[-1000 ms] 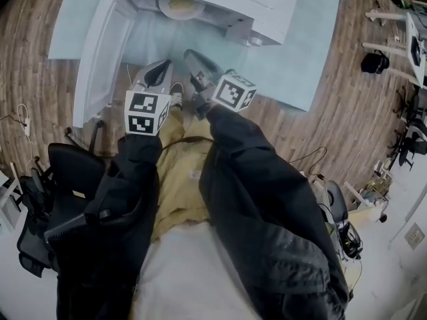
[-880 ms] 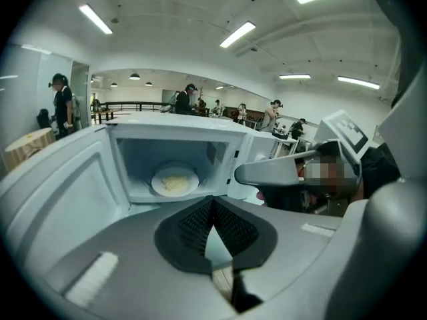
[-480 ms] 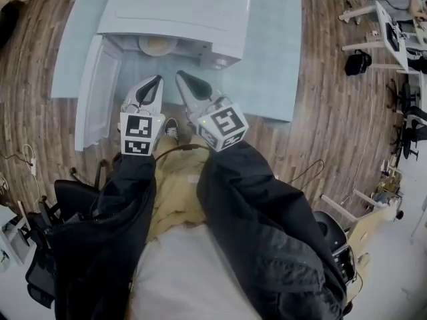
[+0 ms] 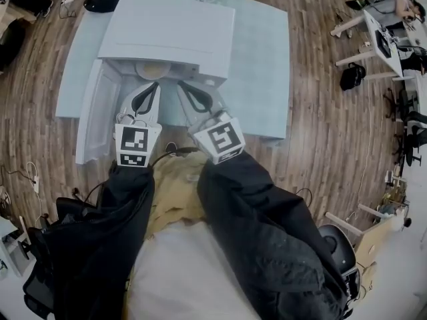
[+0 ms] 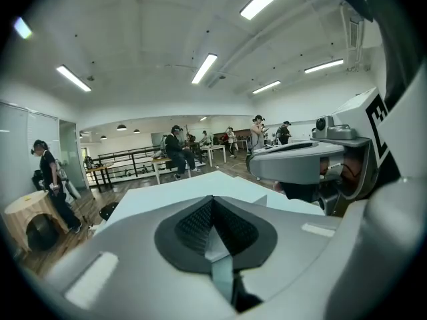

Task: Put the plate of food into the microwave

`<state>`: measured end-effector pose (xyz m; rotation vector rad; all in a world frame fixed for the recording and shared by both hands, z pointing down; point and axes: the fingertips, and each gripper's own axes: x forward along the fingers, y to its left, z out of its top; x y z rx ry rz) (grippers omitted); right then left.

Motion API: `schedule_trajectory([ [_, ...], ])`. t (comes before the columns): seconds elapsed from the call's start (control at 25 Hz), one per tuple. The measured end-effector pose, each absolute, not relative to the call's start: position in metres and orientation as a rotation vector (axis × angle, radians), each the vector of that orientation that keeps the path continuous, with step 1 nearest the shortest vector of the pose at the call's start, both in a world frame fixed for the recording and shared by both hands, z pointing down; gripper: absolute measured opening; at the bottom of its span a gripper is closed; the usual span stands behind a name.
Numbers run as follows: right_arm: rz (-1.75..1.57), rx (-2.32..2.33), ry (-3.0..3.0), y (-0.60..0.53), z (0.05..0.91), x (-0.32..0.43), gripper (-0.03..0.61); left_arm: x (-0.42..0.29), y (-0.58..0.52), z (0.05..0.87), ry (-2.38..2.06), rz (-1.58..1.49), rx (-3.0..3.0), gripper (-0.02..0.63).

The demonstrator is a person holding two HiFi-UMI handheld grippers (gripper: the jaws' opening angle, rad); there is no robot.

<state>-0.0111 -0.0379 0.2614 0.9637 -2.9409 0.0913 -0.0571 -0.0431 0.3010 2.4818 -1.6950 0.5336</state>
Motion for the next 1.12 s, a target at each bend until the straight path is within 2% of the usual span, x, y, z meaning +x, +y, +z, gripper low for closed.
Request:
schedule_trajectory([
  [0.52, -0.046, 0.957, -2.931, -0.049, 0.247, -0.001, -0.005, -0.034, -0.054, 0.271, -1.777, 0.52, 2.57, 0.0],
  [1.12, -0.113, 1.002, -2.861, -0.048, 0.248, 0.006, -0.006, -0.025, -0.049, 0.274, -1.776, 0.566, 2.573, 0.0],
])
